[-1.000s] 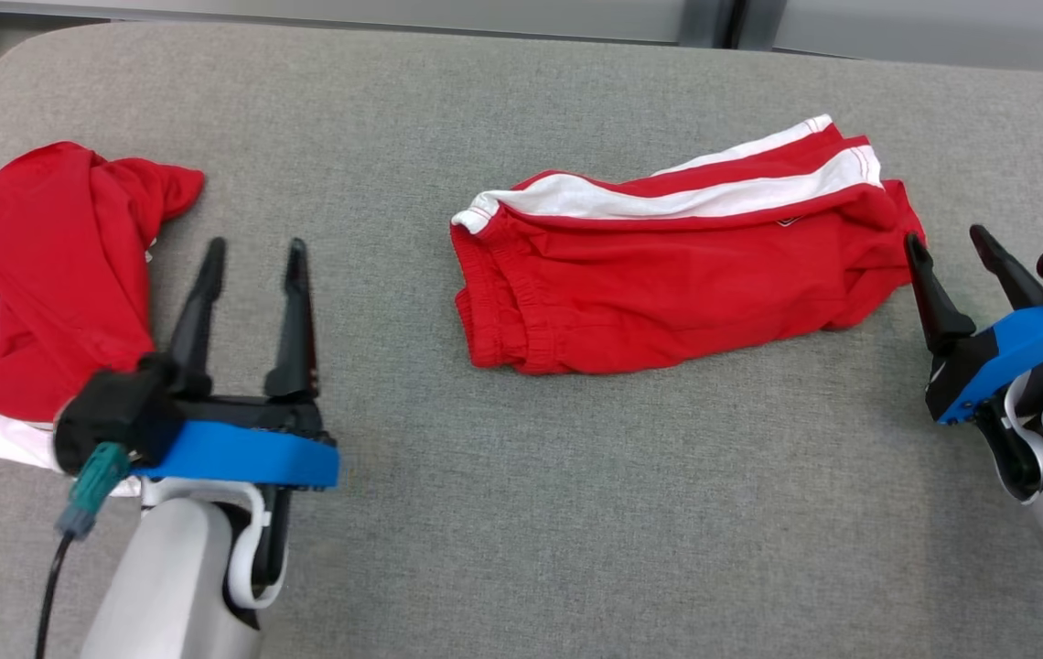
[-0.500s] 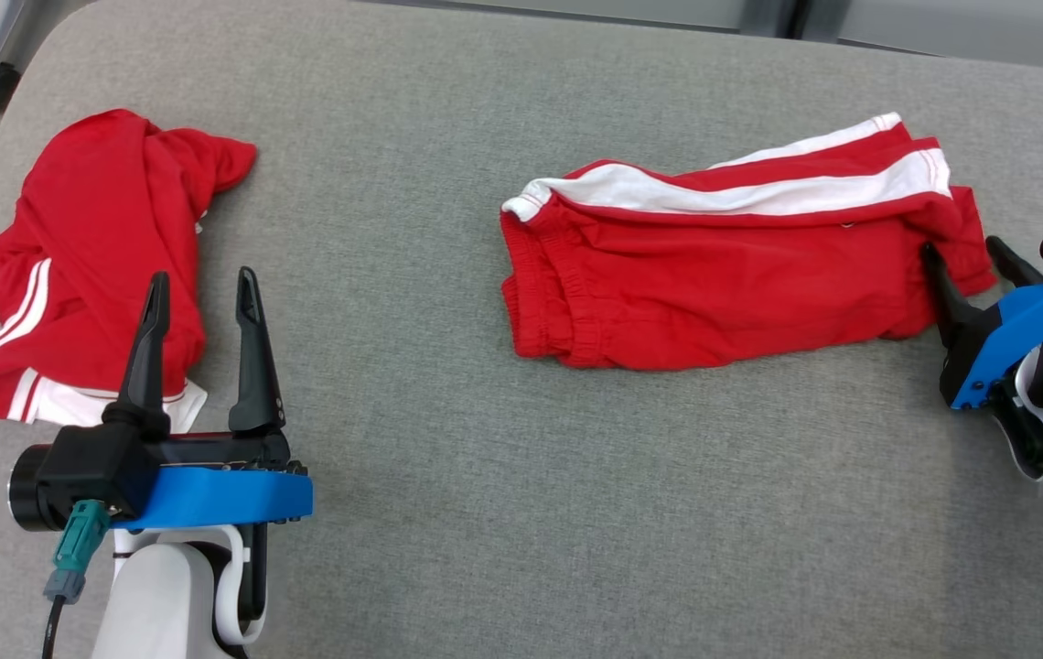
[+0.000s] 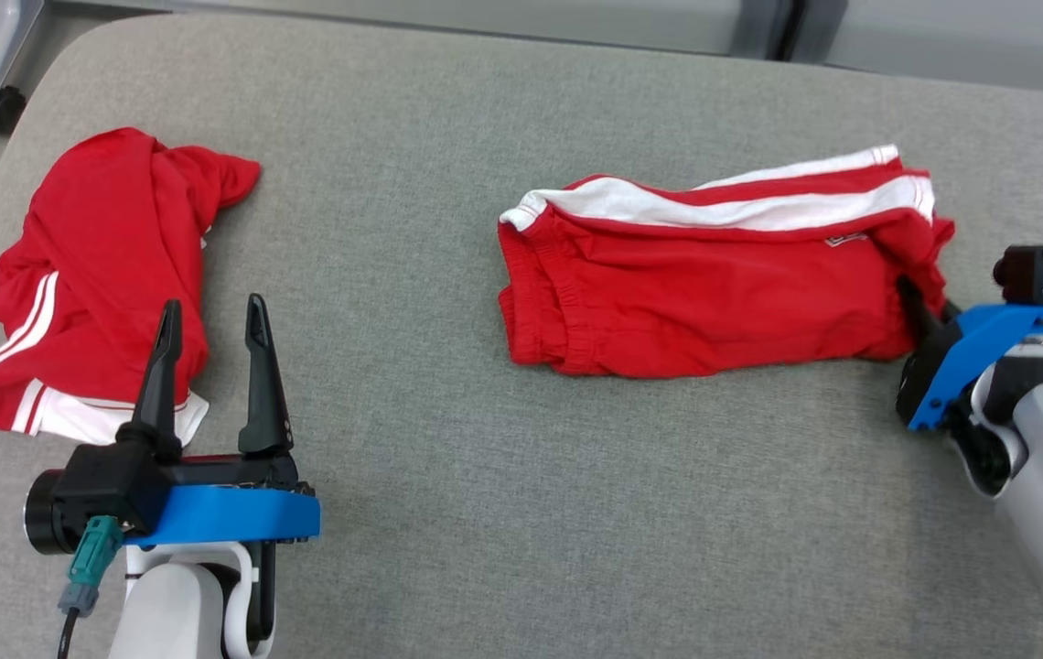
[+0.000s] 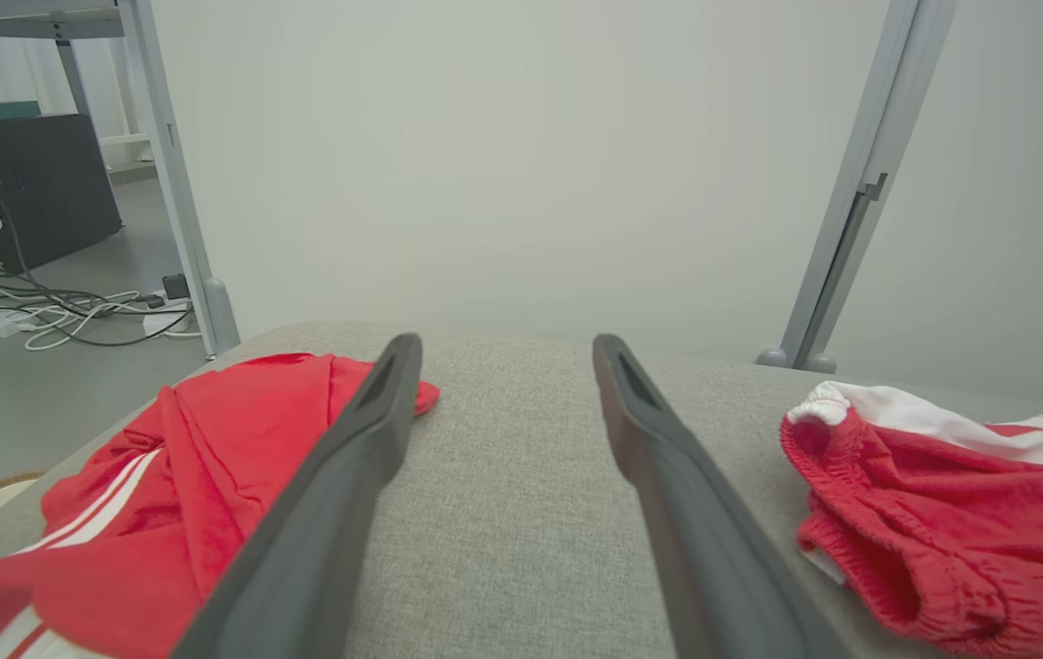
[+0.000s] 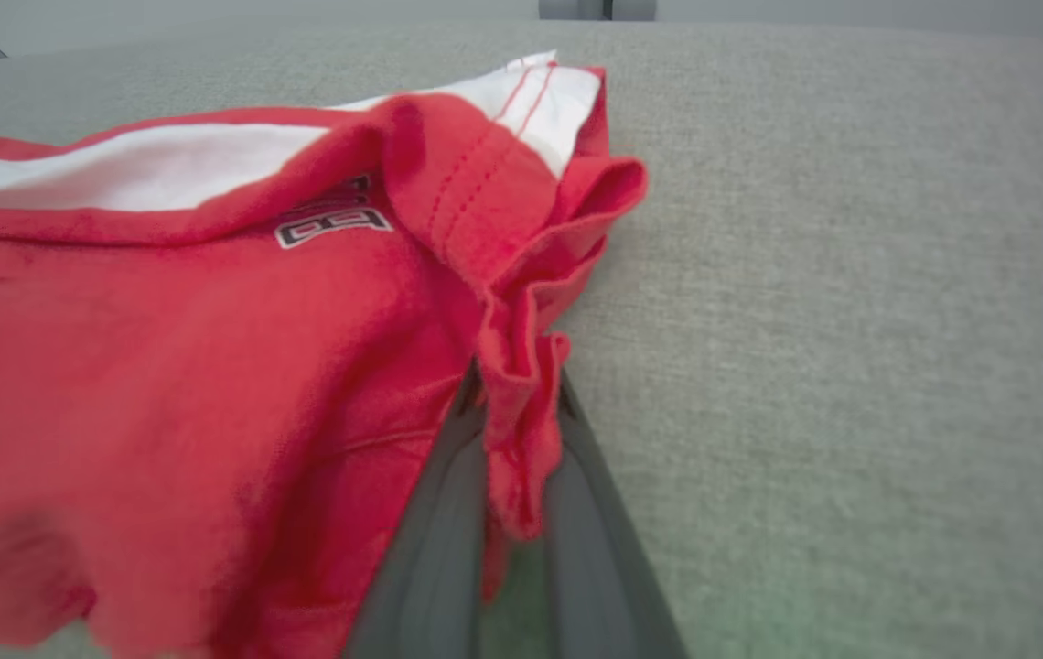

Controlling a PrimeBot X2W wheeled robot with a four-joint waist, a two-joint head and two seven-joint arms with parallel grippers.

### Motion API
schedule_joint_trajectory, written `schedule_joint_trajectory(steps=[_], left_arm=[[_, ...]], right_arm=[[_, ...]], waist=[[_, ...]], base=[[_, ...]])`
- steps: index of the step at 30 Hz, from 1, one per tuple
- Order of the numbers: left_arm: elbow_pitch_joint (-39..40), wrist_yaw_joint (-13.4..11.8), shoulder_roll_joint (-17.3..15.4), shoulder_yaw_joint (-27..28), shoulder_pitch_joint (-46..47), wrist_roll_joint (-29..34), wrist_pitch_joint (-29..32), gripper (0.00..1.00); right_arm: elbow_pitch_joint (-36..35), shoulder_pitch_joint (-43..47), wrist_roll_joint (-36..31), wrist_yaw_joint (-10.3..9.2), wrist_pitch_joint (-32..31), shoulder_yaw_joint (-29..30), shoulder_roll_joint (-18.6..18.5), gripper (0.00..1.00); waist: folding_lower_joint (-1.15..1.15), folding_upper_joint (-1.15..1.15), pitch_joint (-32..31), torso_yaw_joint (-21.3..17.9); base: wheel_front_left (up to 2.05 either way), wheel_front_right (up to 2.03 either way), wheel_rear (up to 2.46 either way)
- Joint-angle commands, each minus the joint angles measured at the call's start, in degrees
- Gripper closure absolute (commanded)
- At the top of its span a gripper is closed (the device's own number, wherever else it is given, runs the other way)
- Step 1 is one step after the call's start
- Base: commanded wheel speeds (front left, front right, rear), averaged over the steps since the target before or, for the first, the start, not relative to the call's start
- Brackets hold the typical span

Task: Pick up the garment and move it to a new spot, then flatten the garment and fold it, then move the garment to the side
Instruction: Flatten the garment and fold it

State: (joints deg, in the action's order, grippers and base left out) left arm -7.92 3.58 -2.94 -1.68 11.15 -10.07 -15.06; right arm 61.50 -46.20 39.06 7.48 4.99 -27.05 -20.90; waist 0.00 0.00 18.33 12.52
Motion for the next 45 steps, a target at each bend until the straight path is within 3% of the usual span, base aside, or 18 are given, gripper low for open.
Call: schedule_joint_trajectory(steps=[1, 15, 26, 36, 45], left_arm=[[-0.2, 0.3, 0.1, 0.1, -0.5, -0.1, -0.2, 0.00], [-0.5, 1.5, 0.1, 2.0, -5.6, 3.4, -0.2, 0.00], [0.3, 1.8, 0.1, 2.4, -8.7, 4.6, -0.2, 0.00], [-0.4, 1.8, 0.1, 2.1, -9.3, 4.9, -0.2, 0.00], [-0.6, 1.6, 0.1, 1.7, -9.4, 4.9, -0.2, 0.00]], right_arm=[[-0.8, 2.6, 1.2, 0.03, 0.5, -0.7, 0.0, 1.00], [-13.0, 17.0, 11.6, 0.02, 5.5, -2.3, -4.1, 1.00], [-13.0, 23.3, 15.4, 0.03, 6.2, 2.5, -9.6, 1.00], [-13.3, 20.7, 14.4, 0.03, 6.4, 2.8, -8.0, 1.00], [-19.3, 17.1, 11.9, 0.03, 6.4, 1.1, -6.1, 1.00]], waist=[[0.00, 0.00, -1.4, -1.1], [0.00, 0.00, -8.6, -7.7], [0.00, 0.00, -10.1, -10.0], [0.00, 0.00, -10.9, -10.3], [0.00, 0.00, -11.4, -10.4]], base=[[0.00, 0.00, 0.00], [0.00, 0.00, 0.00], [0.00, 0.00, 0.00], [0.00, 0.00, 0.00], [0.00, 0.00, 0.00]])
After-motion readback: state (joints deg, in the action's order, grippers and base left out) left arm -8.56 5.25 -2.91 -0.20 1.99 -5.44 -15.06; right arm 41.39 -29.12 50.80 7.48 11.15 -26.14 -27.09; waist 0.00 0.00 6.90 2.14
